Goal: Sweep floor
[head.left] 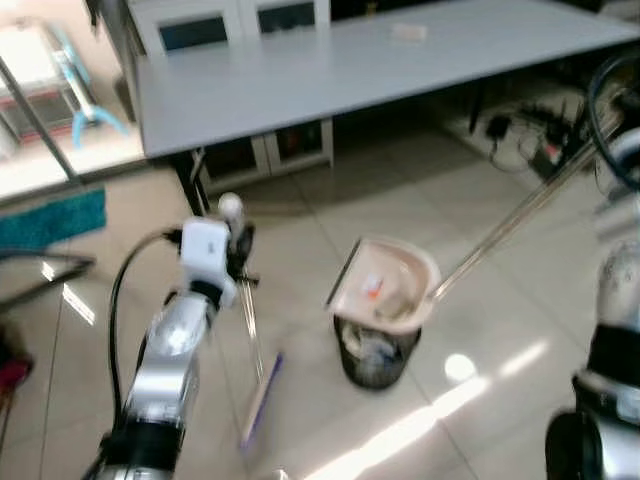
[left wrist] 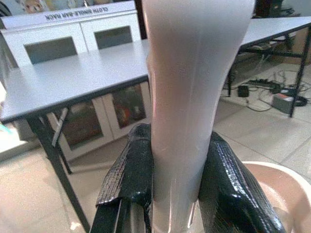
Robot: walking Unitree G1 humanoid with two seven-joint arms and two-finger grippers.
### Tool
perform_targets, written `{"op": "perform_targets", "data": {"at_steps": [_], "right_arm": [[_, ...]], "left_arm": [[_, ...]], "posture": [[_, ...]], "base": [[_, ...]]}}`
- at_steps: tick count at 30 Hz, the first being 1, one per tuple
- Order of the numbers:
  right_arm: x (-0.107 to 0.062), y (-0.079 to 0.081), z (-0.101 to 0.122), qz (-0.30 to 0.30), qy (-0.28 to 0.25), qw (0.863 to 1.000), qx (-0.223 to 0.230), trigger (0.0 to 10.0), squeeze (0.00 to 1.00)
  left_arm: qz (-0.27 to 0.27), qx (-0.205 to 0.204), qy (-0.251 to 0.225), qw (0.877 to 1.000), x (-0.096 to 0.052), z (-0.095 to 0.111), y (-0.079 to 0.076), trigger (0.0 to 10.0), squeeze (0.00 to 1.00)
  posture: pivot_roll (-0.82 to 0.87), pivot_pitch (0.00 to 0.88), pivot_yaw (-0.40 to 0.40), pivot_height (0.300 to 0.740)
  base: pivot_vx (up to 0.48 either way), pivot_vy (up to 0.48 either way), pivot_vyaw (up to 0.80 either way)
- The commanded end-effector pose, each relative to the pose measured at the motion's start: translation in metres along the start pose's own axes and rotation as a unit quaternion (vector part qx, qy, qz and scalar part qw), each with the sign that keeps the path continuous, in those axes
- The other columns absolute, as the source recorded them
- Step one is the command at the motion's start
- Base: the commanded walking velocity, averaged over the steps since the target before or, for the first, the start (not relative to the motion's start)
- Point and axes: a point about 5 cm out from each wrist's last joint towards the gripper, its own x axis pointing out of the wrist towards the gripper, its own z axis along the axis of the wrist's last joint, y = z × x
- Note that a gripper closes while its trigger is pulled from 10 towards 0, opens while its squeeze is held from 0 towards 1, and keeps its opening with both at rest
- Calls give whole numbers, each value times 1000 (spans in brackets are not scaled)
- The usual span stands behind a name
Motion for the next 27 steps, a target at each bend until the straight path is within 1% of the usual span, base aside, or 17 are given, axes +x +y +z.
{"op": "perform_targets", "data": {"at_steps": [1,4,6,9,14,20,23,27], "right_arm": [[0,-7,16,-9,-31,999,6,10000,0],[-1,-8,15,-9,-31,999,3,10000,0],[-2,-8,14,-9,-31,999,2,10000,0],[-2,-8,11,-7,-27,1000,0,10000,0],[0,-8,8,-5,-22,1000,0,10000,0],[1,-6,5,-5,-21,1000,-3,10000,0],[1,-2,5,5,-28,1000,-4,10000,0],[3,6,7,29,-43,998,-24,10000,0]], "left_arm": [[-9,7,-19,1000,3,8,-4,10000,0],[-10,5,-17,1000,3,8,-5,10000,0],[-15,-1,-30,999,3,9,-6,10000,0],[-11,7,-19,1000,3,7,-6,10000,0],[0,12,-23,1000,3,8,-3,10000,0],[2,9,-24,1000,4,8,-3,10000,0],[2,11,-24,1000,4,8,-2,10000,0],[5,12,-24,1000,4,8,0,10000,0]], "posture": [[-57,15,81,740],[-56,12,81,740],[-57,10,83,740],[-54,5,80,740],[-53,3,73,740],[-50,1,68,740],[-48,0,67,740],[-50,0,66,740]], "base": [[356,0,0],[351,0,0],[0,0,0],[0,0,0],[0,0,0],[0,0,0],[0,0,0],[0,0,0]]}}
